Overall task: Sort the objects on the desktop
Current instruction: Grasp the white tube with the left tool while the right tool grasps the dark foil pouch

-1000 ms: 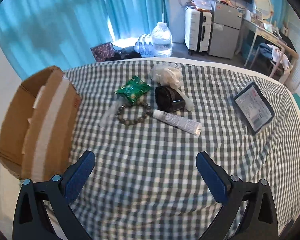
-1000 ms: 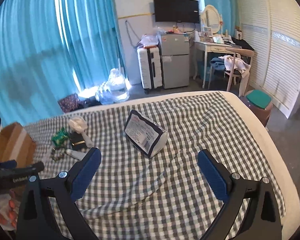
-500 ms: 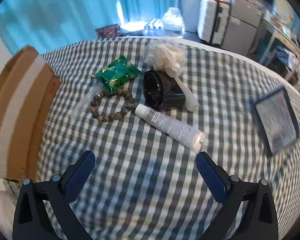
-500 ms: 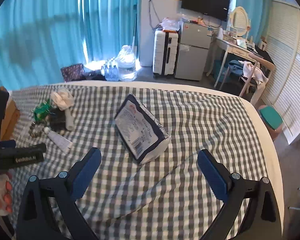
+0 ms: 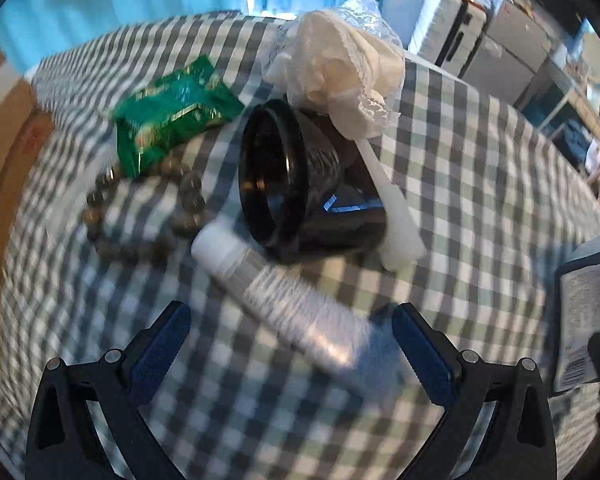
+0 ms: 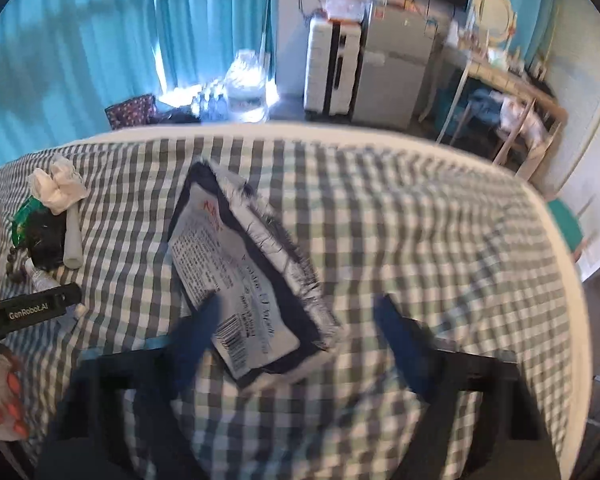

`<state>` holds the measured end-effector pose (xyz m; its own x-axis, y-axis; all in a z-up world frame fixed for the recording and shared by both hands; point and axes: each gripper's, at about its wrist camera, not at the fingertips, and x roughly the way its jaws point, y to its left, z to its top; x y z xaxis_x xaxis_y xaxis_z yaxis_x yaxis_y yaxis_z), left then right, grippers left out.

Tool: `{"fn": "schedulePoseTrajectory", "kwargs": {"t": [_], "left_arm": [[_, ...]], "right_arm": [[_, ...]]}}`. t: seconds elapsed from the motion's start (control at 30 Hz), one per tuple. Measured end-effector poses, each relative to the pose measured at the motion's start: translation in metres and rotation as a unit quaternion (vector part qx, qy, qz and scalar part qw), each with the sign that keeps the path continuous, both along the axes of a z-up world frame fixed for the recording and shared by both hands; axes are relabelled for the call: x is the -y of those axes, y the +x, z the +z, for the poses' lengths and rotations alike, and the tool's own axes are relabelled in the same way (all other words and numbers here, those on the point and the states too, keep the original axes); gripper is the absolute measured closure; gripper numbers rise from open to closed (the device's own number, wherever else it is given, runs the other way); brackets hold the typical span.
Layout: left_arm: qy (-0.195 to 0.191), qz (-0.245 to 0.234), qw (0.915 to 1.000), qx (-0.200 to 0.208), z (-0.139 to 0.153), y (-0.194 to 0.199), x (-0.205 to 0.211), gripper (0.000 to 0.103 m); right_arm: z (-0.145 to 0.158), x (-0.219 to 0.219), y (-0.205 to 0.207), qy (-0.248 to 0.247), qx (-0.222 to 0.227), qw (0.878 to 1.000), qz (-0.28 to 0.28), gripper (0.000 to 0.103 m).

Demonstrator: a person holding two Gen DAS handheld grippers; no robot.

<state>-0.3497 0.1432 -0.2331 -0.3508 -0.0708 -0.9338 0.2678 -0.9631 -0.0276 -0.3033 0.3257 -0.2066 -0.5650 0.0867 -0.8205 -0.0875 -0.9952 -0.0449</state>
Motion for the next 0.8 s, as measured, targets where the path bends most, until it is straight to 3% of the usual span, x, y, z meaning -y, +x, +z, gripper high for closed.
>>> {"fn": "schedulePoseTrajectory", "kwargs": {"t": [0.1, 0.13, 0.17, 0.23, 0.33, 0.57, 0.8], "left_arm": [[0.018, -0.008, 0.9996, -0.021, 0.004, 0.005, 0.01, 0.024], [0.022, -0.011, 0.9992, -0.03, 0.008, 0.007, 0.016, 0.043], [0.028, -0.014, 0.9989, -0.035, 0.01, 0.009, 0.022, 0.053], [0.052, -0.022, 0.9977, -0.037, 0.013, 0.011, 0.034, 0.061], [0.073, -0.037, 0.9958, -0.042, 0.021, 0.019, 0.048, 0.083], [0.065, -0.094, 0.9915, -0.062, 0.051, 0.064, 0.056, 0.083], [0.072, -0.097, 0.9896, -0.078, 0.092, 0.108, 0.08, 0.083]], "right_arm": [[-0.008, 0.004, 0.004, -0.007, 0.017, 1.0, -0.005, 0.075], [-0.006, 0.006, 0.009, -0.019, 0.013, 1.0, -0.003, 0.077], [-0.005, 0.007, 0.014, -0.028, 0.011, 1.0, -0.003, 0.08], [-0.001, 0.013, 0.027, -0.041, 0.008, 0.999, -0.008, 0.084], [0.006, 0.026, 0.046, -0.055, 0.0, 0.998, -0.012, 0.085], [0.023, 0.065, 0.074, -0.089, -0.004, 0.996, -0.003, 0.087], [0.061, 0.108, 0.112, -0.126, -0.028, 0.992, 0.018, 0.087]]}}
